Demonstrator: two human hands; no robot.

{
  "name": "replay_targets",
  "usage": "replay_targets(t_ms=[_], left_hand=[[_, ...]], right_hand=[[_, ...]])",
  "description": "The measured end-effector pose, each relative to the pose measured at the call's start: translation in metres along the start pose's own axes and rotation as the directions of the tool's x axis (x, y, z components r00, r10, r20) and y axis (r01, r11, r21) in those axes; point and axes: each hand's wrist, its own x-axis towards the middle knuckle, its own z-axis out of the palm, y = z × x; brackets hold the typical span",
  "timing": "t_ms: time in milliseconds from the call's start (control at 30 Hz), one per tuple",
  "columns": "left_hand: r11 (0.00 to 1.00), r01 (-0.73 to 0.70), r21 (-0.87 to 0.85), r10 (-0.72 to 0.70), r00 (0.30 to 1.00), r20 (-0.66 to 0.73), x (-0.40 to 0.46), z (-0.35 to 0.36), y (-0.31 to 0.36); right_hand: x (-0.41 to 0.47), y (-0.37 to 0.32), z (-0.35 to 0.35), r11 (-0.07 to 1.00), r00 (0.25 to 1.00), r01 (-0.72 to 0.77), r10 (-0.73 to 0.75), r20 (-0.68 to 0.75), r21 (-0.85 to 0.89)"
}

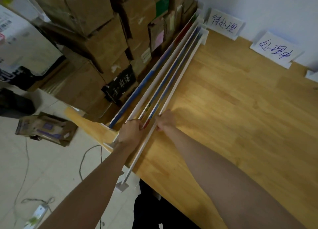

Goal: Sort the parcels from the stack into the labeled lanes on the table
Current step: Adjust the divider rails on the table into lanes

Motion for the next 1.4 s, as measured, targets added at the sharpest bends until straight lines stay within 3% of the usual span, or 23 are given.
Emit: replay_targets(t_ms=[400, 700, 1000, 1400], left_hand=[[1.000, -0.003, -0.017, 0.003, 1.000, 0.002, -0.008, -0.011, 0.002], [0.994, -0.097, 0.042, 0.097, 0.995, -0.003, -0.031, -0.032, 0.007], [0.975, -0.216, 0.058, 0.219, 0.974, -0.058, -0.088, -0.033, 0.030], [0.935, -0.353, 0.021, 0.353, 0.936, 0.005, -0.187, 0.002, 0.089]], right_hand=[[-0.020, 0.005, -0.018, 0.999, 0.995, 0.027, -0.023, -0.097, 0.038], [-0.065, 0.029, -0.064, 0.989, 0.962, 0.052, -0.087, -0.258, -0.139], [-0.150, 0.088, -0.110, 0.953, 0.879, -0.009, -0.137, -0.458, -0.302], [-0.264, 0.214, -0.160, 0.964, 0.793, -0.144, -0.022, -0.609, -0.223]])
